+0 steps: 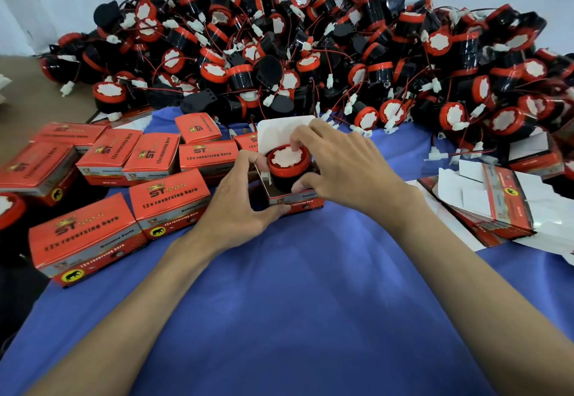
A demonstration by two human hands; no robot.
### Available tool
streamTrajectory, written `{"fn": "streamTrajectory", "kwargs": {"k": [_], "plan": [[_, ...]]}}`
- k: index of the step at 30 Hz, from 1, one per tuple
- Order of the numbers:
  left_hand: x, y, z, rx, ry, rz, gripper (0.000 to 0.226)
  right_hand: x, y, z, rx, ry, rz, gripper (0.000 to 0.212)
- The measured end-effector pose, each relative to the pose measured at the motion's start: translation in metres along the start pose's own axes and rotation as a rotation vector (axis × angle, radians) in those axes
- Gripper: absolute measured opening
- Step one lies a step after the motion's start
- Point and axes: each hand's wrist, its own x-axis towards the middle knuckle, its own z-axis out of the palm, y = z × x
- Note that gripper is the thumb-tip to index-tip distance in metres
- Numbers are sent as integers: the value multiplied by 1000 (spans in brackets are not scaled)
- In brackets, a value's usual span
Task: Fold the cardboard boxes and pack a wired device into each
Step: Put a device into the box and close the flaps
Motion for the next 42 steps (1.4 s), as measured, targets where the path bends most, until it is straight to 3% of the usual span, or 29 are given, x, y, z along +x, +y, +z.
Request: {"fn": "streamTrajectory", "kwargs": {"k": [4, 9, 14, 20, 28, 31, 33, 42], "plan": [[0, -1, 1, -15, -1, -2, 60, 0, 3, -2, 52, 17, 55, 56], [-1, -3, -1, -21, 4, -5, 62, 0, 4, -1, 34, 58, -53, 50], [0, -5, -1, -13, -12, -16, 63, -3, 15, -2, 185, 95, -137, 35], [1, -4, -2, -40, -2, -25, 62, -8, 11, 9, 121, 147, -152, 20], [0, -3, 0, -54, -13, -22, 60, -4, 11, 0, 192, 5, -161, 26], [1, -3, -1, -48, -6, -16, 61, -2, 9, -1, 251, -5, -85, 41], [0, -3, -1, -38, 2, -8, 61, -2, 8, -1, 206, -13, -85, 51], [0, -3, 2, -7, 25, 14, 61, -3, -6, 4, 44, 8, -59, 50]]}}
